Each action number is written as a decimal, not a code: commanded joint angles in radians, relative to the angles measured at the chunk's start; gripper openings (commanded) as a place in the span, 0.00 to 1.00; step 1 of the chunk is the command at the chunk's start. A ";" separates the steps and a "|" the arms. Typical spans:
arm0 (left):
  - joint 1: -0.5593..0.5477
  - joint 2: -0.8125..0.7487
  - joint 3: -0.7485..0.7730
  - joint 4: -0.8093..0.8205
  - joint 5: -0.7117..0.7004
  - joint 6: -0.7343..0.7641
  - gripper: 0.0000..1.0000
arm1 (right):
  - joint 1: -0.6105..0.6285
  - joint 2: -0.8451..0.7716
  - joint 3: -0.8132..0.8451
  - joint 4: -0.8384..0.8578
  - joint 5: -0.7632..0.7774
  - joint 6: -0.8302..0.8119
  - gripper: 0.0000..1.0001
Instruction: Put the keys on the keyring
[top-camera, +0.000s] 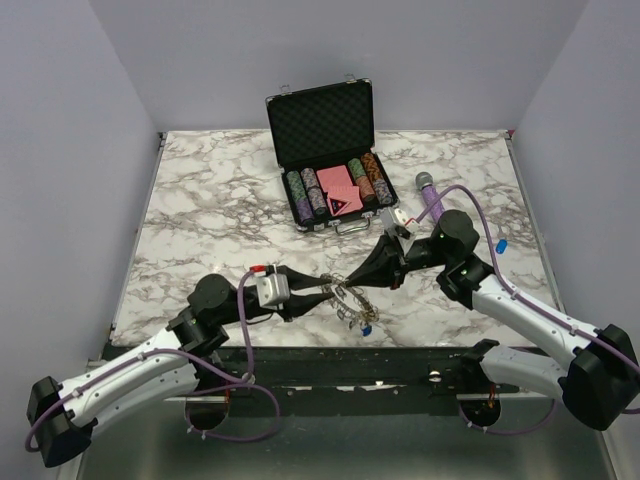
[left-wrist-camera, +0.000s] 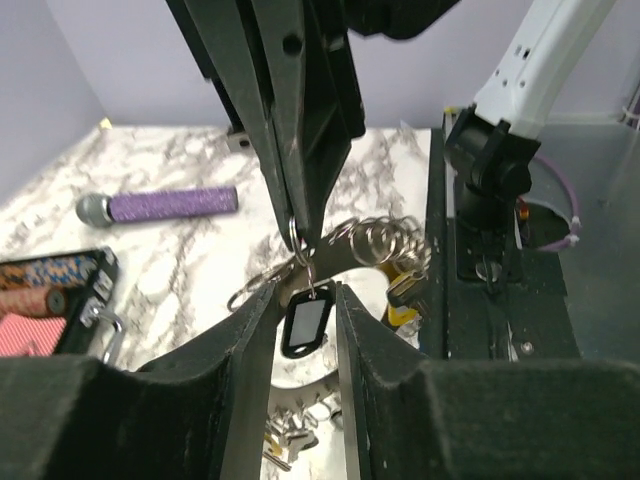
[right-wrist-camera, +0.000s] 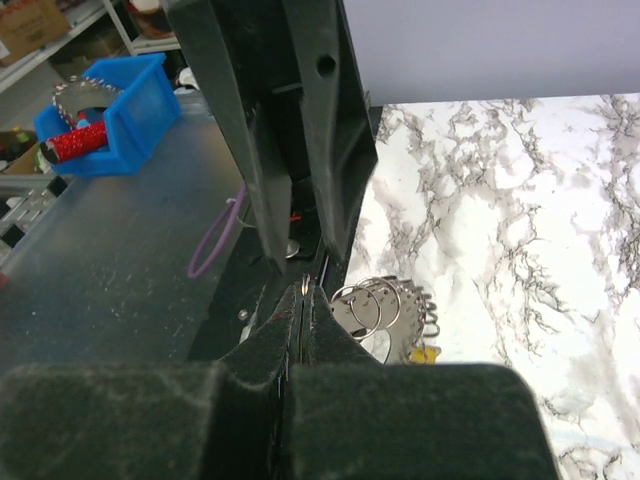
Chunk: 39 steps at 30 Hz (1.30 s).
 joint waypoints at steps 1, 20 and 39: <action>-0.003 0.066 0.036 -0.001 0.046 0.002 0.36 | 0.004 0.006 0.028 0.061 -0.054 -0.032 0.00; -0.003 0.115 0.019 0.124 0.043 -0.078 0.39 | 0.004 0.001 0.004 0.068 -0.040 -0.040 0.00; -0.003 0.186 0.030 0.197 0.081 -0.098 0.32 | 0.004 0.001 0.004 0.060 -0.050 -0.047 0.00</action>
